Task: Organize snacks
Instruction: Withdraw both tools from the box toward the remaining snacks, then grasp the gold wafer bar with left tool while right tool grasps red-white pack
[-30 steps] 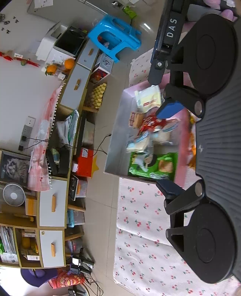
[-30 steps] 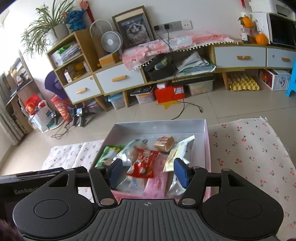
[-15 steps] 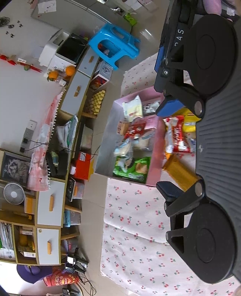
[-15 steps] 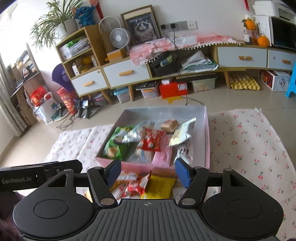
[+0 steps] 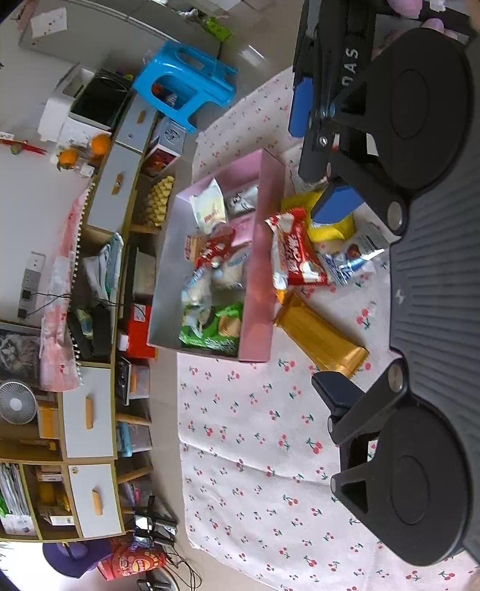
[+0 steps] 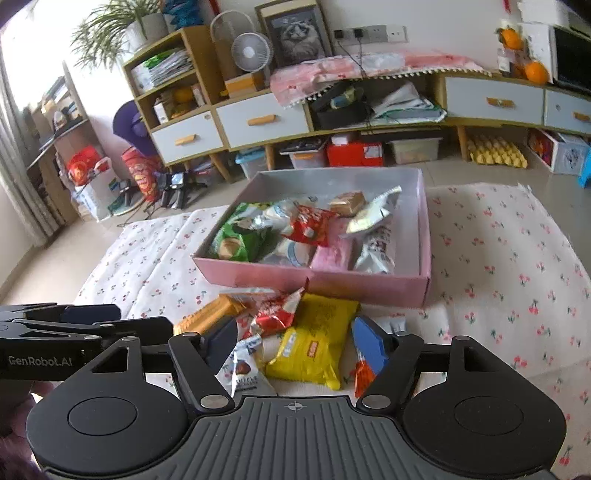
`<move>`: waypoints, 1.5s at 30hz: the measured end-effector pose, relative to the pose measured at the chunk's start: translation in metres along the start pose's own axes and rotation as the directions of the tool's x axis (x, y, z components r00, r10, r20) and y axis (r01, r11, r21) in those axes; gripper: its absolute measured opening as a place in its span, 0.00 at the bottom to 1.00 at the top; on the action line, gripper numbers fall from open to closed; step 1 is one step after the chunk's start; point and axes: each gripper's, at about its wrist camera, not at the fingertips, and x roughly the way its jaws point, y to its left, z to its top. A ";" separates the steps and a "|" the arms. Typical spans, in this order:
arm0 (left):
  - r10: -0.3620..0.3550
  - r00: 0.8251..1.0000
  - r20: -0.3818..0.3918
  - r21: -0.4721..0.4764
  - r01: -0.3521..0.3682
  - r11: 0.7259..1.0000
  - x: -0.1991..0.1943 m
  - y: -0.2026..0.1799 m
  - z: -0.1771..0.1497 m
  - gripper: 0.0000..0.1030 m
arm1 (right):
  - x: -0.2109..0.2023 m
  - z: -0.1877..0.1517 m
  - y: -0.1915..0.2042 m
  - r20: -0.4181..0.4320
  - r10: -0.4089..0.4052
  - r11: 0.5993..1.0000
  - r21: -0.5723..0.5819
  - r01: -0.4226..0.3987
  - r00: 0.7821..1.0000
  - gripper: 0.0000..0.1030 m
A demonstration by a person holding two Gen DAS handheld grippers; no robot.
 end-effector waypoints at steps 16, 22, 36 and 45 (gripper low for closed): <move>0.125 0.992 -0.028 0.062 -0.123 0.990 0.025 0.013 -0.022 0.98 | 0.019 -0.037 0.006 -0.022 -0.098 0.986 -0.141 0.094 0.995 0.83; 0.140 0.990 -0.019 0.098 -0.137 0.986 0.038 0.022 -0.024 0.97 | 0.031 -0.037 0.018 -0.003 -0.107 0.979 -0.173 0.105 0.994 0.83; 0.063 0.998 -0.030 0.123 -0.059 0.991 0.053 0.032 -0.018 0.73 | 0.058 -0.012 0.029 0.032 -0.087 0.985 -0.146 0.090 0.996 0.80; 0.088 0.995 -0.048 0.162 -0.079 0.984 0.059 0.027 -0.012 0.63 | 0.080 -0.006 0.036 -0.014 -0.110 0.981 -0.159 0.107 0.994 0.66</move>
